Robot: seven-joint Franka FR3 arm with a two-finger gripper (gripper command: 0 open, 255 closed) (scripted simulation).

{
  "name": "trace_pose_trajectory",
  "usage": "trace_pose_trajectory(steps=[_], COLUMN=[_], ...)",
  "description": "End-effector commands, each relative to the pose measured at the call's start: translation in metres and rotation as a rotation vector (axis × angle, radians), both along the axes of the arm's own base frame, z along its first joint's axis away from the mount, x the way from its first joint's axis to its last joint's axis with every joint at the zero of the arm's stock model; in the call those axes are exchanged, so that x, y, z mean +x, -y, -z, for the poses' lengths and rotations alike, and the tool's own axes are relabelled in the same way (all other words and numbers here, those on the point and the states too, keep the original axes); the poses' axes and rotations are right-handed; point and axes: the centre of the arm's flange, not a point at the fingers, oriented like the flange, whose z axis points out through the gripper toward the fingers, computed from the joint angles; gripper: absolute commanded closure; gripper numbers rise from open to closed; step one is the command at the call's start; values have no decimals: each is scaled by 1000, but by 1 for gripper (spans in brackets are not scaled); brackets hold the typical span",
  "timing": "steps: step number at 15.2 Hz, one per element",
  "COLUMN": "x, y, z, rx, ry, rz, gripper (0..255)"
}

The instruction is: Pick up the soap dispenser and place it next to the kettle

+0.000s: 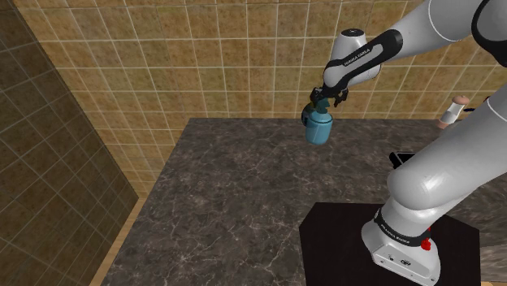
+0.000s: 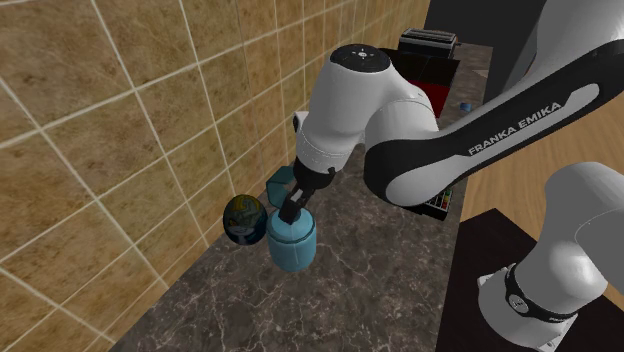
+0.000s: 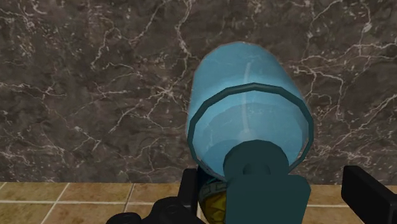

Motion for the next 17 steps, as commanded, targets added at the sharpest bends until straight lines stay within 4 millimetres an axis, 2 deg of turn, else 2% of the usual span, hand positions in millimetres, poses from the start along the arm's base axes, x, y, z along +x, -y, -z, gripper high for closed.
trace_pose_trajectory(steps=[1,10,17], x=[0,0,0], y=[0,0,0], z=[0,0,-37], rx=[0,0,0], ry=[0,0,0], rz=[0,0,0], gripper=[255,255,255])
